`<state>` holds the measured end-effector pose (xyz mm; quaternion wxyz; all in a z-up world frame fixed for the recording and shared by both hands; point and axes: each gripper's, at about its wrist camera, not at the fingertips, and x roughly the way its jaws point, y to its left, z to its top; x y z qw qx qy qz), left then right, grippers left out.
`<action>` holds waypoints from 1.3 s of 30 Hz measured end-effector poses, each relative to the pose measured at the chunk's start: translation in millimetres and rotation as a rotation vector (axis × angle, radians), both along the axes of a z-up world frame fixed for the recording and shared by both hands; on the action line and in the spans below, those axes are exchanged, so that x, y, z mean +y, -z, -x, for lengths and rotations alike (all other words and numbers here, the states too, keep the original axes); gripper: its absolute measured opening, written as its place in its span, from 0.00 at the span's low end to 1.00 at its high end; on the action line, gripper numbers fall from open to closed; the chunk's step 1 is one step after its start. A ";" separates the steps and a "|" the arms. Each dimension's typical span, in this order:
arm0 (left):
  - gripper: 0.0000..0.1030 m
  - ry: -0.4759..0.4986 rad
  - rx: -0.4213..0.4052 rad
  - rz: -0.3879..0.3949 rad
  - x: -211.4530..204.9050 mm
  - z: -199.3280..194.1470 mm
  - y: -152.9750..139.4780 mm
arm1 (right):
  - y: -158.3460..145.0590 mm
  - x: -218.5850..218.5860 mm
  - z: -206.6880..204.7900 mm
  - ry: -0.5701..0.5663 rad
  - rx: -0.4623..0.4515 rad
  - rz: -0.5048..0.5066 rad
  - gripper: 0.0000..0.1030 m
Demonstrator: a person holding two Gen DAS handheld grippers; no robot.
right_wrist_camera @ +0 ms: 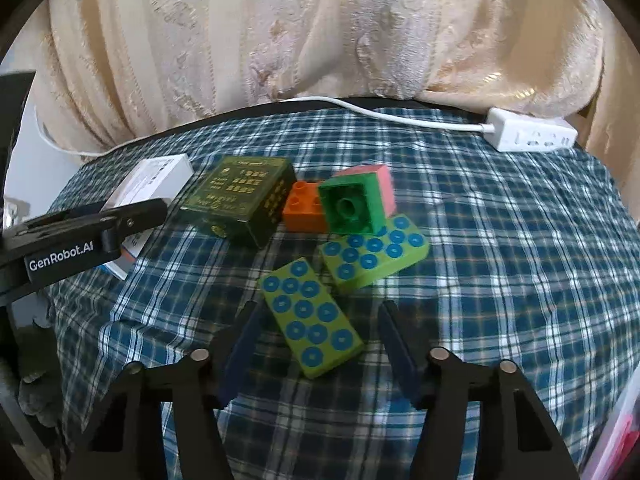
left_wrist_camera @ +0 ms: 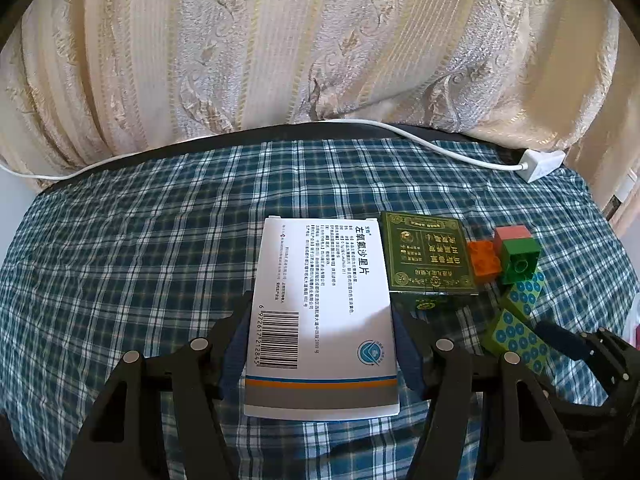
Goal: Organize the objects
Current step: 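Grasp the white medicine box with the left gripper while the right grasps the green dotted brick, then carry the green dotted brick into the clear bowl and open the right gripper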
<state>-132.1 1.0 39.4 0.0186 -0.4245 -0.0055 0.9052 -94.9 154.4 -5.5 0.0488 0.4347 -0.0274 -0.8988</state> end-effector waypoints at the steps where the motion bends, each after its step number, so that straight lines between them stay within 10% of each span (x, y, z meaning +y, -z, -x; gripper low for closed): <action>1: 0.62 0.001 0.000 0.000 0.3 0.1 0.3 | 0.3 -3.4 0.2 -0.012 0.001 -0.017 0.52; 9: 0.62 0.001 -0.001 -0.001 0.0 0.0 0.4 | 0.8 -17.7 -5.6 -0.062 0.013 -0.077 0.31; 39: 0.62 0.058 0.020 -0.014 17.7 -11.6 -11.3 | -13.9 7.1 -43.7 0.035 0.027 0.083 0.31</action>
